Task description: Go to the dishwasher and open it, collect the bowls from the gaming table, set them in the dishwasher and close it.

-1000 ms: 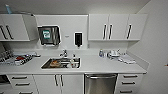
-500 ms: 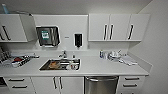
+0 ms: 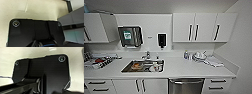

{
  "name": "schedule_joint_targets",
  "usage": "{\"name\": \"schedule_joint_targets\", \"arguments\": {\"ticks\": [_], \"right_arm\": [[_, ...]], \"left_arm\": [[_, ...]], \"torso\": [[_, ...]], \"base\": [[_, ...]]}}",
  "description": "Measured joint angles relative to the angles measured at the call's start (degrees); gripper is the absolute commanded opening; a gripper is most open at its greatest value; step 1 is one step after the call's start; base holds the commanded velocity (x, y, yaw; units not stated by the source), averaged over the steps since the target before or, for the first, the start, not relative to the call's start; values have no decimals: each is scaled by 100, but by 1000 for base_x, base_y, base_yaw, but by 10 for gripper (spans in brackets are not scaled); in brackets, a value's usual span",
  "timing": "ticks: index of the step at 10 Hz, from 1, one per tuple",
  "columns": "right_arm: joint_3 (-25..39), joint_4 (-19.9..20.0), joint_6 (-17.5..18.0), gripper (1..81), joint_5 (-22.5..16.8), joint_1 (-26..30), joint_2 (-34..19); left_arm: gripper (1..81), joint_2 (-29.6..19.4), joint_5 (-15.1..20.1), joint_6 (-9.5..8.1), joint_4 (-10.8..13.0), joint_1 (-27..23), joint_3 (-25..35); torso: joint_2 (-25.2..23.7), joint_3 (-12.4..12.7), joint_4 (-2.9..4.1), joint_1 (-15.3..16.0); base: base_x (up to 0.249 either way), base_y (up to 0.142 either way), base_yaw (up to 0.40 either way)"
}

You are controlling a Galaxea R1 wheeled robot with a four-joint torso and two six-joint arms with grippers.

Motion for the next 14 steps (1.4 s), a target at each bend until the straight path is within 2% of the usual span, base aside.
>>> {"name": "schedule_joint_targets", "arguments": {"ticks": [14], "right_arm": [[-34, 0, 2, 811, 0, 0, 2]], "left_arm": [[811, -12, 0, 0, 0, 0, 2]], "torso": [[0, 0, 0, 0]], "base": [[111, 0, 0]]}}
